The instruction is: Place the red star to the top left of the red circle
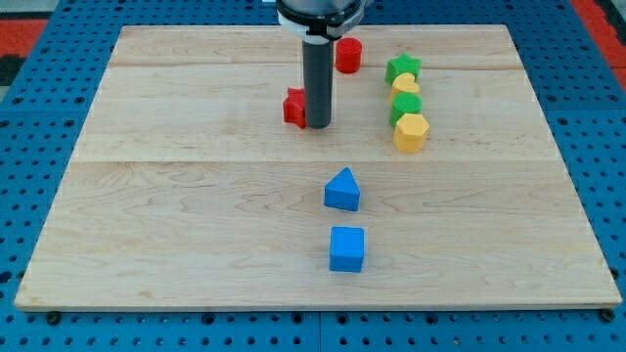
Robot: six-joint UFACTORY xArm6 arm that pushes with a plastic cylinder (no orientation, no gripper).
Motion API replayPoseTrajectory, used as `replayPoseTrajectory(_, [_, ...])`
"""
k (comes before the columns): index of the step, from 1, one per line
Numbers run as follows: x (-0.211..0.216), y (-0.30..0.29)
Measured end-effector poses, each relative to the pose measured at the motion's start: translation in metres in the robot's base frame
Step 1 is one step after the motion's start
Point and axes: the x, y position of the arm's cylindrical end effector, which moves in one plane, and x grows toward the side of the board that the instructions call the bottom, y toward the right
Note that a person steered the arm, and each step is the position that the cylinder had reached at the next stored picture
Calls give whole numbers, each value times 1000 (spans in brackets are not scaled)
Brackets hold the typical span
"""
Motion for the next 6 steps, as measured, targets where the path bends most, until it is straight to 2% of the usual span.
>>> replayPoseTrajectory(2, [-13, -55])
replayPoseTrajectory(5, [-65, -52])
replayPoseTrajectory(6, [-69, -57])
